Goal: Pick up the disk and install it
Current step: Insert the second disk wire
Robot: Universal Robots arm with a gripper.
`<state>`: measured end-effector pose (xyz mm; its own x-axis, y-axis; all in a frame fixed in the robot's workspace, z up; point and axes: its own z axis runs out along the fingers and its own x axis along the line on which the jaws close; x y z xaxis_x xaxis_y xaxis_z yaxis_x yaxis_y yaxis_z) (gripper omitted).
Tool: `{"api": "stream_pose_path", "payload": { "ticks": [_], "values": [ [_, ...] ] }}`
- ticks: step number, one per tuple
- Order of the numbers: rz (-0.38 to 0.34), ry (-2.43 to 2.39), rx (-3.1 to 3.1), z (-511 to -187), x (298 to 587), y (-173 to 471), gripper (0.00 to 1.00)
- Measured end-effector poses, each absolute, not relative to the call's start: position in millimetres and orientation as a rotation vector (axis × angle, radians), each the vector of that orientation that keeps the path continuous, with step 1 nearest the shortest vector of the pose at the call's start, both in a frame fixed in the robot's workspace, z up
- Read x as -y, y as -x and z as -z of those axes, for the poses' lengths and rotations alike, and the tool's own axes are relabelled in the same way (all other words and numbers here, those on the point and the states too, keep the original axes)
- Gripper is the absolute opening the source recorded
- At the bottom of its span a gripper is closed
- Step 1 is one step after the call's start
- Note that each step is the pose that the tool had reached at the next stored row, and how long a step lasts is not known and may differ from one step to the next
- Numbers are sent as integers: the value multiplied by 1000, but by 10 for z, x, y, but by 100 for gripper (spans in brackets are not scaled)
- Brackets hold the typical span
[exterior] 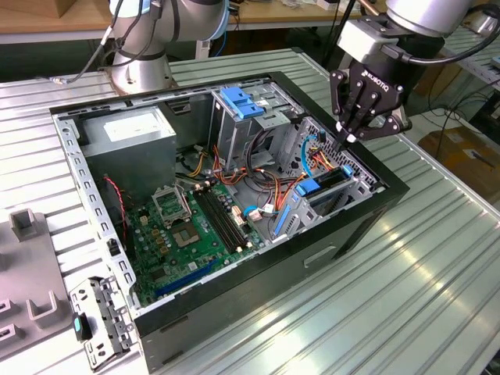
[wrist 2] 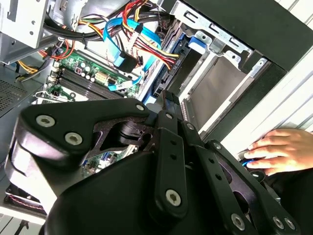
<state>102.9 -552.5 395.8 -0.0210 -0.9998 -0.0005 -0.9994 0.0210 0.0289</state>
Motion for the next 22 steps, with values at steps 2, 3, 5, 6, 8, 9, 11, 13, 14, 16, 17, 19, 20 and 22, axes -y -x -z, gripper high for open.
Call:
{"api": "stream_pose_path", "payload": {
  "ticks": [2,3,5,6,8,9,11,13,14,16,17,19,20,22],
  "values": [
    [32,-2184,2230,-3967,5521,-1029,11],
    [31,-2183,2229,-3969,5518,-1029,11],
    [26,-2181,2227,-3972,5509,-1030,11],
    [21,-2179,2225,-3972,5499,-1030,11],
    [20,-2177,2224,-3972,5482,-1030,11],
    [19,-2177,2223,-3972,5472,-1030,11],
    [19,-2175,2222,-3972,5427,-1031,11],
    [19,-2174,2222,-3972,5387,-1031,11],
    [18,-2174,2222,-3972,5369,-1031,11],
    [18,-2171,2220,-3974,5322,-1031,11],
    [19,-2169,2218,-3973,5293,-1031,11],
    [20,-2168,2216,-3973,5259,-1033,11],
    [21,-2168,2216,-3973,5244,-1033,11],
    [20,-2165,2214,-3974,5205,-1034,11]
  ]
}}
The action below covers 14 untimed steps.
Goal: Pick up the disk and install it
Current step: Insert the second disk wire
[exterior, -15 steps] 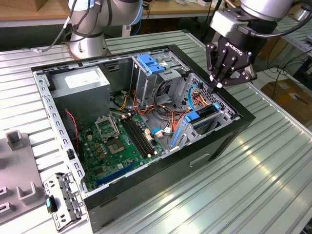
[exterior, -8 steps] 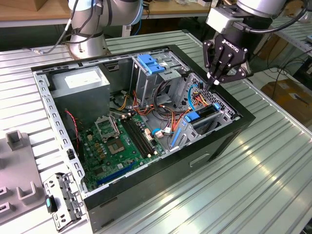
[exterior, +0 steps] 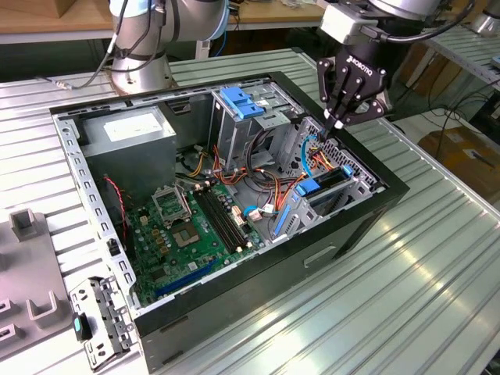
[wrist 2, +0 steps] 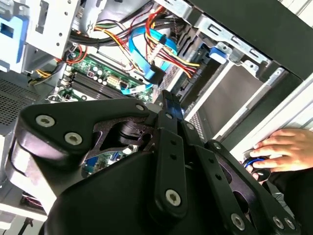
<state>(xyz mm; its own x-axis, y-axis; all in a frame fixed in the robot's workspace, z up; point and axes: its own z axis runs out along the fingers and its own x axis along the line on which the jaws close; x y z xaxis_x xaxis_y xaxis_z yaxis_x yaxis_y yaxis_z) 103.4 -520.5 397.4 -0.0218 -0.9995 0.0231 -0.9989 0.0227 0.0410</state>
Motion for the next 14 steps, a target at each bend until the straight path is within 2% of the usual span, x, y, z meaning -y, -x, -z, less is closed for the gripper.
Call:
{"api": "stream_pose_path", "payload": {
  "ticks": [14],
  "values": [
    [28,-2144,2195,-3975,4945,-1046,11]
  ]
}}
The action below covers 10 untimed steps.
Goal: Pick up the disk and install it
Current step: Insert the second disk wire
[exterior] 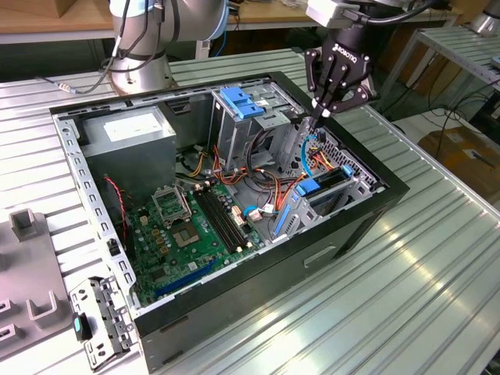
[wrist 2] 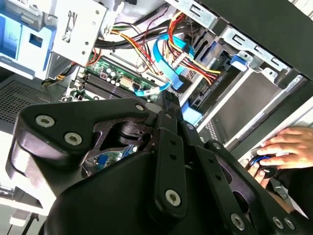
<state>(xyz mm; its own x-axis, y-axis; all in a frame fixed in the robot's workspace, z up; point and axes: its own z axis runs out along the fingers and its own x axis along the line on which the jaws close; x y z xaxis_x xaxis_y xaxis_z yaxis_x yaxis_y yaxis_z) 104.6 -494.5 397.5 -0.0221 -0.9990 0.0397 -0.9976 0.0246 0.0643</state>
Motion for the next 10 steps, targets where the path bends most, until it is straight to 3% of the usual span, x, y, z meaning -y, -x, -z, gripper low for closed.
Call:
{"api": "stream_pose_path", "payload": {
  "ticks": [10],
  "values": [
    [-39,-2089,2165,-3934,4876,-1154,11]
  ]
}}
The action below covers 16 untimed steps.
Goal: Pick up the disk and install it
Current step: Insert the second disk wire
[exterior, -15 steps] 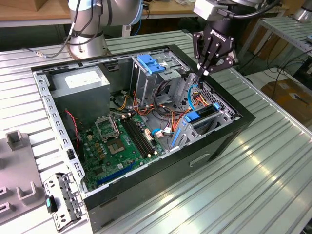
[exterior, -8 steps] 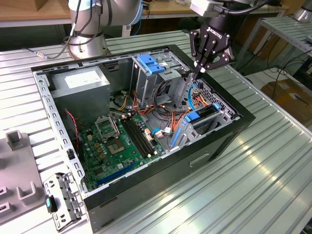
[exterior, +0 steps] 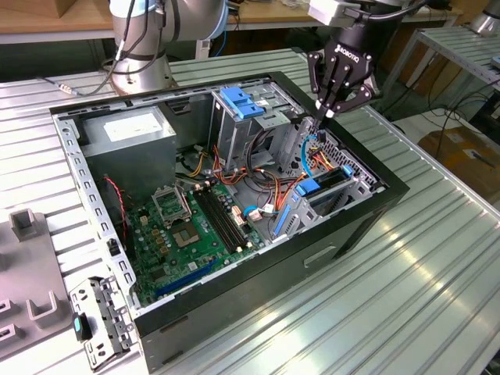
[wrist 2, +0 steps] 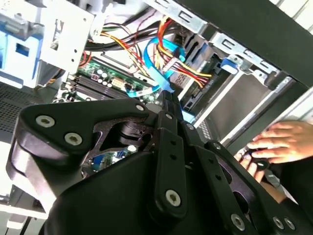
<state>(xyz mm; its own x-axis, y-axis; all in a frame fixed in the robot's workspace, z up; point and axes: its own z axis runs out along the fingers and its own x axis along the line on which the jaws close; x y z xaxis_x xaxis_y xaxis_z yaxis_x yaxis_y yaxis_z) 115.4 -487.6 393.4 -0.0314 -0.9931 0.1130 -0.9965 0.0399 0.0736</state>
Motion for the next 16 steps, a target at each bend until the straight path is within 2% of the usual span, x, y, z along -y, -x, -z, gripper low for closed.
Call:
{"api": "stream_pose_path", "payload": {
  "ticks": [5,7,8,16],
  "values": [
    [-86,-2065,2144,-3919,4839,-1154,11],
    [-88,-2064,2143,-3920,4839,-1154,11],
    [-89,-2063,2142,-3920,4839,-1155,18],
    [-92,-2062,2141,-3919,4837,-1154,18]
  ]
}}
